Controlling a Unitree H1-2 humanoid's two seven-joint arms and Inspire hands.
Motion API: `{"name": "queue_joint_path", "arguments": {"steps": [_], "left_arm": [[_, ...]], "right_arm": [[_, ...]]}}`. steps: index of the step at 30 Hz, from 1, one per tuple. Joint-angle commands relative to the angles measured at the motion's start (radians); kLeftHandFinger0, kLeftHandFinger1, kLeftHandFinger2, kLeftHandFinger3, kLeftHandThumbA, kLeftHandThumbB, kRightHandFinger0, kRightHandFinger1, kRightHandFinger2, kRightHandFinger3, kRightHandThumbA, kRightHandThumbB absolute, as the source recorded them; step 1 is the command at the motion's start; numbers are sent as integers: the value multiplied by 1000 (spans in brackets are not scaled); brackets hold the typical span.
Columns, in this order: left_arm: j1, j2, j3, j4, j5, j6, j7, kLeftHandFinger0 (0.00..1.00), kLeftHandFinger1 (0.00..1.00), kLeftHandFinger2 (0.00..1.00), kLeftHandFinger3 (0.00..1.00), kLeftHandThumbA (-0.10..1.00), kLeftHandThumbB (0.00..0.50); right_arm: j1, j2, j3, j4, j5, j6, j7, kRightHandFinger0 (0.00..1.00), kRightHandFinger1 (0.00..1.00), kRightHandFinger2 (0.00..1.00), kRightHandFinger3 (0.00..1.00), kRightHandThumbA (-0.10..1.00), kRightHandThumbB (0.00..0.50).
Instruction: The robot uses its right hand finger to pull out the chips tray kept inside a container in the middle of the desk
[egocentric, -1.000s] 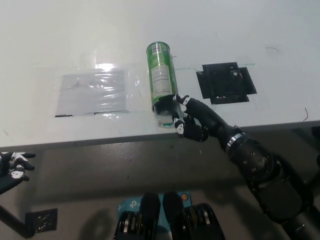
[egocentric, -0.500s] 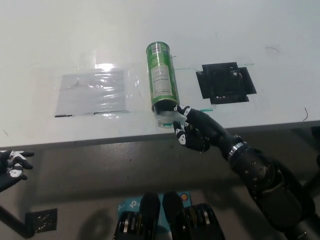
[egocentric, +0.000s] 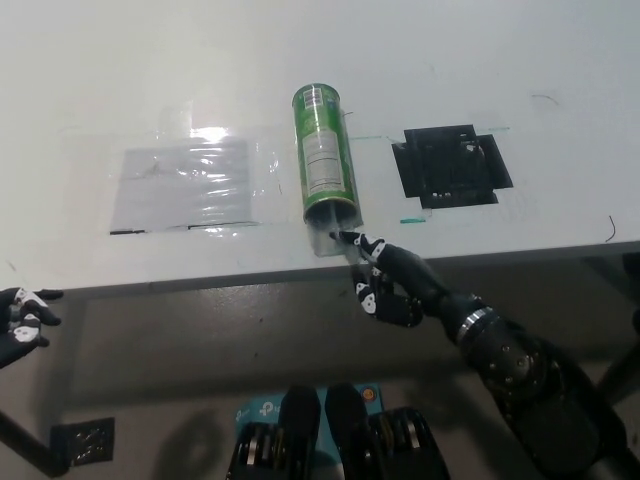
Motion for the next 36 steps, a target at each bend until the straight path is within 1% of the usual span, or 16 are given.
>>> {"name": "queue_joint_path", "arguments": {"steps": [1, 2, 3, 5, 8, 9, 10, 11, 12, 15, 18, 19, 20, 24, 28, 36], "left_arm": [[-31, 41, 11, -24, 11, 7, -12, 555, 635, 765, 969, 101, 0], [-32, 42, 11, -23, 11, 7, -13, 556, 635, 765, 972, 103, 0], [-32, 42, 11, -22, 11, 7, -14, 556, 635, 764, 973, 105, 0], [-33, 41, 12, -21, 8, 7, -9, 570, 646, 771, 976, 114, 0], [-36, 31, 14, -16, 8, 7, -12, 573, 651, 775, 972, 109, 0], [-36, 31, 13, -14, 8, 7, -8, 572, 649, 774, 971, 109, 0], [-39, 30, 13, -11, 10, 7, -10, 554, 634, 761, 957, 111, 0], [-39, 30, 14, -11, 10, 7, -10, 552, 633, 760, 955, 112, 0], [-40, 29, 11, -10, 7, 7, -6, 552, 634, 759, 954, 113, 0], [-39, 23, 14, -12, 1, 7, -8, 561, 642, 760, 941, 109, 0], [-38, 16, 18, -10, -4, 7, -8, 568, 646, 760, 938, 103, 0], [-33, 11, 20, -10, -3, 7, -5, 567, 646, 759, 940, 102, 0], [-32, 10, 21, -10, -3, 7, -5, 566, 645, 758, 940, 101, 0], [-26, 8, 22, -11, -6, 7, -3, 576, 654, 768, 947, 105, 0], [-24, 4, 23, -11, -6, 7, -2, 582, 657, 779, 959, 108, 0], [-16, -2, 24, -19, -12, 7, -4, 575, 655, 786, 960, 57, 0]], "right_arm": [[-1, 18, 13, -3, -25, -44, 6, 274, 397, 936, 950, -100, 180], [3, 19, 19, -10, -32, -40, 9, 178, 300, 948, 949, -100, 176], [4, 20, 20, -13, -35, -35, 10, 171, 294, 949, 949, -100, 175], [13, 25, 28, -26, -33, -36, 25, 107, 193, 934, 943, -100, 178], [20, 21, 29, -40, -36, -55, 27, 190, 257, 902, 924, -100, 192], [26, 22, 30, -49, -37, -61, 26, 257, 322, 895, 915, -100, 198], [37, 23, 30, -64, -31, -71, 27, 157, 254, 883, 904, -100, 197], [38, 23, 29, -66, -31, -72, 27, 150, 251, 881, 902, -100, 197], [50, 22, 26, -90, -27, -56, 34, 2, 79, 876, 895, -100, 188], [71, 13, 22, -133, -24, -35, 46, 0, 10, 902, 894, -100, 188], [99, -5, 11, -197, -13, 8, 68, 0, 38, 937, 911, -100, 185], [106, -12, 6, -221, -11, 37, 80, 29, 89, 967, 924, -100, 179], [115, -19, 3, -253, -19, 77, 89, 12, 69, 1000, 947, -100, 171], [160, -30, -38, -308, 6, 80, 72, 0, 1, 972, 920, -100, 187], [184, -34, -60, -337, 15, 81, 78, 0, 0, 970, 938, -100, 171], [248, -25, -85, -384, 29, 106, 89, 0, 14, 958, 923, -100, 173]]}}
